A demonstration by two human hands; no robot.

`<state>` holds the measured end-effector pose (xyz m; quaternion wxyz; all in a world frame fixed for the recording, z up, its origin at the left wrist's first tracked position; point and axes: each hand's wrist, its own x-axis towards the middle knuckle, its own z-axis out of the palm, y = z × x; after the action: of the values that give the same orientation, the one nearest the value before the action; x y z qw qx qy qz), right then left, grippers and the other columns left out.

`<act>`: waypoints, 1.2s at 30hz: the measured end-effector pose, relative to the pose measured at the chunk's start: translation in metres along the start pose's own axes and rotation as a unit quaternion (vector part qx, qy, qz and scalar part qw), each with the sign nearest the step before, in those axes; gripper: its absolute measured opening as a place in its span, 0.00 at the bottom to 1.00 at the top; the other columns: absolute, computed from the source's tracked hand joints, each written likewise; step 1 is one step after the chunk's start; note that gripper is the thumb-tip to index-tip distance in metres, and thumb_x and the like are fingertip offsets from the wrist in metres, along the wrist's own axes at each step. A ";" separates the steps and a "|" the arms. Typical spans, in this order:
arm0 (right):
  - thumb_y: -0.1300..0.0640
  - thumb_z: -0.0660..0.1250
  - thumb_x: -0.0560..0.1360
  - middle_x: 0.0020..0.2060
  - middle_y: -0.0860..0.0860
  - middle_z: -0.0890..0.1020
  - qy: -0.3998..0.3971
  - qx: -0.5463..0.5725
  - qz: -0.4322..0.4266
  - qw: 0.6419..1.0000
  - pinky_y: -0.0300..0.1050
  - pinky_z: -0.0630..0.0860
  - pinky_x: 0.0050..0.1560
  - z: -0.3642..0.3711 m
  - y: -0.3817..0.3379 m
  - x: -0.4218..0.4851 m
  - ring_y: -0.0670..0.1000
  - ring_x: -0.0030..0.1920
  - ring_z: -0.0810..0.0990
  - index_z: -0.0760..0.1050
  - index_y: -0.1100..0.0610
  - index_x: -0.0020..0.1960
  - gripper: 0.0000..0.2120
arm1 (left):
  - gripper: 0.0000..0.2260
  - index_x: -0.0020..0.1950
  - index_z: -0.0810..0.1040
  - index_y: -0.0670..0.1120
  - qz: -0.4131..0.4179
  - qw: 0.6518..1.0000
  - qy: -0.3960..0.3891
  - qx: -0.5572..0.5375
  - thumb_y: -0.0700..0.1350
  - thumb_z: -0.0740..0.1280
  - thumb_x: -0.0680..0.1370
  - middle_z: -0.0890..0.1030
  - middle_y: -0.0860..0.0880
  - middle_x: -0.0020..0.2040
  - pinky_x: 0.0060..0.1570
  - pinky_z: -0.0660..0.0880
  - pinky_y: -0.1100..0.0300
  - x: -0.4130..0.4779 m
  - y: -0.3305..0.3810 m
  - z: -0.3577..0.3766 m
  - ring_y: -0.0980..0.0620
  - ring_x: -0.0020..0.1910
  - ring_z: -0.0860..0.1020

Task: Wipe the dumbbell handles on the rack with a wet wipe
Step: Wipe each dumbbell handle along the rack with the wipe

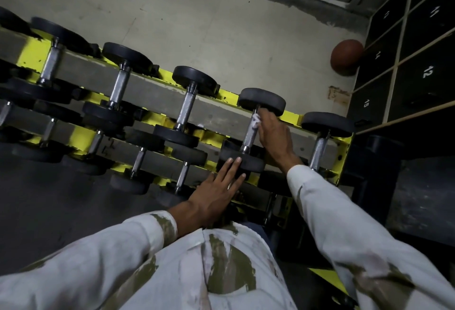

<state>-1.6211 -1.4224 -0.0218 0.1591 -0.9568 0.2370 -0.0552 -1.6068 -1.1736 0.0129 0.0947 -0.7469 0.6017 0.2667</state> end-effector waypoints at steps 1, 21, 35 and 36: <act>0.62 0.65 0.77 0.48 0.55 0.77 -0.010 -0.019 -0.019 1.000 0.53 0.78 0.33 -0.005 0.000 0.005 0.60 0.38 0.79 0.70 0.53 0.63 0.15 | 0.40 0.84 0.36 0.44 0.000 1.000 0.001 0.004 0.37 0.61 0.81 0.25 0.36 0.77 0.76 0.60 0.40 0.000 0.000 -0.001 0.36 0.79 0.30; 0.60 0.64 0.78 0.59 0.53 0.82 -0.270 -0.249 -0.238 0.899 0.49 0.76 0.42 -0.025 -0.029 0.042 0.58 0.55 0.83 0.76 0.53 0.64 0.16 | 0.40 0.83 0.35 0.43 0.007 1.000 0.023 0.015 0.38 0.59 0.80 0.23 0.36 0.76 0.74 0.64 0.41 0.004 -0.003 0.010 0.36 0.80 0.31; 0.54 0.64 0.80 0.50 0.55 0.82 -0.507 -0.222 -0.144 0.820 0.47 0.77 0.46 -0.012 -0.078 0.055 0.58 0.46 0.80 0.80 0.57 0.54 0.09 | 0.42 0.83 0.35 0.43 0.007 1.000 0.023 0.012 0.40 0.63 0.81 0.25 0.37 0.78 0.73 0.65 0.39 0.005 -0.008 0.010 0.37 0.81 0.32; 0.54 0.65 0.79 0.50 0.54 0.83 -0.495 -0.208 -0.173 0.826 0.45 0.76 0.43 -0.014 -0.071 0.055 0.57 0.45 0.81 0.81 0.56 0.55 0.09 | 0.41 0.83 0.35 0.43 0.009 1.000 0.022 0.011 0.40 0.63 0.81 0.25 0.37 0.78 0.73 0.64 0.40 0.004 -0.008 0.010 0.37 0.81 0.32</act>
<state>-1.5445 -1.3928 0.0163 0.0402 -0.8917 -0.0375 0.4493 -1.6018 -1.1705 0.0014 0.0872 -0.7463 0.6132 0.2438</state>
